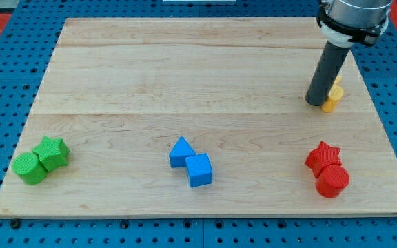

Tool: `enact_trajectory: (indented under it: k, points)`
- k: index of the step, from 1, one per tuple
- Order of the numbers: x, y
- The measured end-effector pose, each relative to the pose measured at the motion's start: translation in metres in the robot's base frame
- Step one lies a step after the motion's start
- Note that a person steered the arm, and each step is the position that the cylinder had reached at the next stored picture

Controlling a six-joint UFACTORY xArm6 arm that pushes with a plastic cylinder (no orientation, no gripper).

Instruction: Nudge the yellow heart and hexagon at the center

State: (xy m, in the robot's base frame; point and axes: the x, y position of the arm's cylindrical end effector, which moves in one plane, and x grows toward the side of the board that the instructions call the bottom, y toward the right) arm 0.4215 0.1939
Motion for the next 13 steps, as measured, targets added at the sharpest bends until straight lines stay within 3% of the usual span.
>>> enact_trajectory:
  k: [10, 11, 12, 13]
  points:
    - [-0.011, 0.0]
    - [0.028, -0.03]
    - [0.071, 0.009]
    - [0.058, 0.059]
